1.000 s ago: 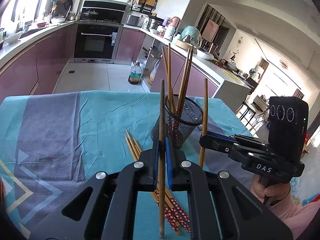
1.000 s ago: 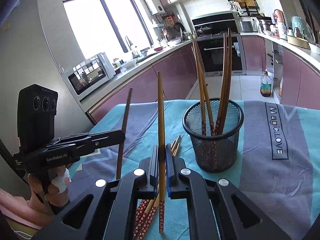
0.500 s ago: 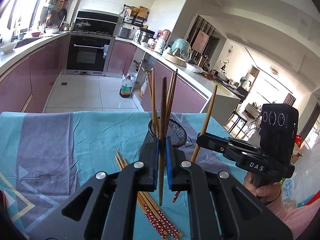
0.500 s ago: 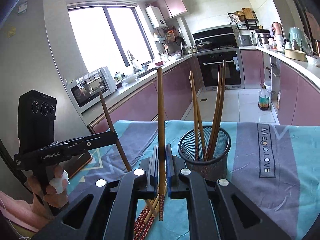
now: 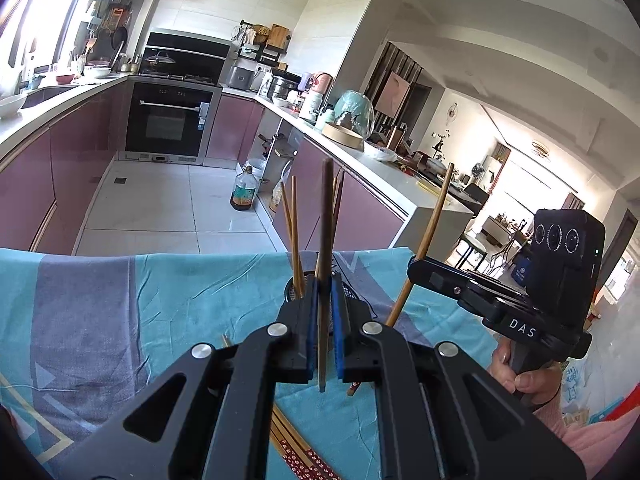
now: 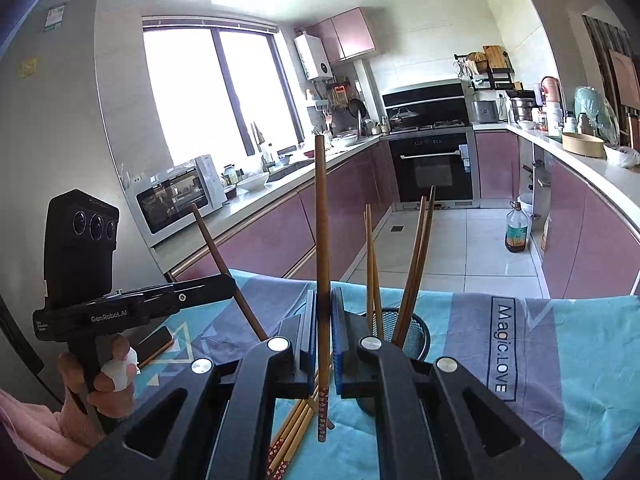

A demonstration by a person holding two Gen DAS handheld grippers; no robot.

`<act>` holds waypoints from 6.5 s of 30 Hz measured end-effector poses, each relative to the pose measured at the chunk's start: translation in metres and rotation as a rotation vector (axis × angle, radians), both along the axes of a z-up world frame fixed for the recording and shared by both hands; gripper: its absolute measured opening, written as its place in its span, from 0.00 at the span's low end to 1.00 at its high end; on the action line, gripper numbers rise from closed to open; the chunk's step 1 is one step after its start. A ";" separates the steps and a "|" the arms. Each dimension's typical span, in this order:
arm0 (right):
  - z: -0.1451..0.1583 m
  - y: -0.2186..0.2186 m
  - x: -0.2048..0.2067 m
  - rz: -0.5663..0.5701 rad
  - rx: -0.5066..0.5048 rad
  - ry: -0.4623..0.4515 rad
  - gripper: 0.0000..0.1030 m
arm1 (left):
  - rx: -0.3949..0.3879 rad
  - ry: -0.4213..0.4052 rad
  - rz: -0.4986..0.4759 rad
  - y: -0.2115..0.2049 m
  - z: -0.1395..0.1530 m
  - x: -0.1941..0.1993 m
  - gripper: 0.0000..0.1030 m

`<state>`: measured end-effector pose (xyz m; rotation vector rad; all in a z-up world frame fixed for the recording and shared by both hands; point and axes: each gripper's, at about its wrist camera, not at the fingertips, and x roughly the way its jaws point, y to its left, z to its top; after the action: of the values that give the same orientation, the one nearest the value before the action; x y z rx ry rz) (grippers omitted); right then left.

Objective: Organize utensils
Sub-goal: 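Carry both held chopsticks upright over the black mesh cup, then lower both chopsticks into the mesh cup and open both tools, then move both tools back down to the chopstick pile, then close the right tool on a chopstick while the left tool grasps another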

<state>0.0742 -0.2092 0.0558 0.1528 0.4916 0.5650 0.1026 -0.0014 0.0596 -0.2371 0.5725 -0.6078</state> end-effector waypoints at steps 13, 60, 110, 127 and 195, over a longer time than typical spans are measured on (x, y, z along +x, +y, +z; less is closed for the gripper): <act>0.032 -0.013 0.018 -0.037 0.008 -0.088 0.05 | -0.034 -0.116 -0.006 0.004 0.054 -0.002 0.07; -0.034 -0.005 0.064 -0.118 -0.070 0.131 0.25 | 0.208 0.034 0.018 -0.055 -0.012 0.060 0.28; -0.148 0.092 -0.004 0.071 -0.264 0.355 0.34 | 0.361 0.212 0.203 0.007 -0.141 -0.010 0.61; -0.149 0.094 -0.003 0.042 -0.305 0.362 0.19 | 0.394 0.242 0.153 -0.010 -0.157 -0.002 0.60; -0.107 0.061 0.003 0.093 -0.076 0.310 0.05 | 0.264 0.261 0.149 0.005 -0.140 0.009 0.07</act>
<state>0.0775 -0.1485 -0.0516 0.1459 0.8234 0.6153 0.1120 0.0040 -0.0800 -0.1087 0.8710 -0.3531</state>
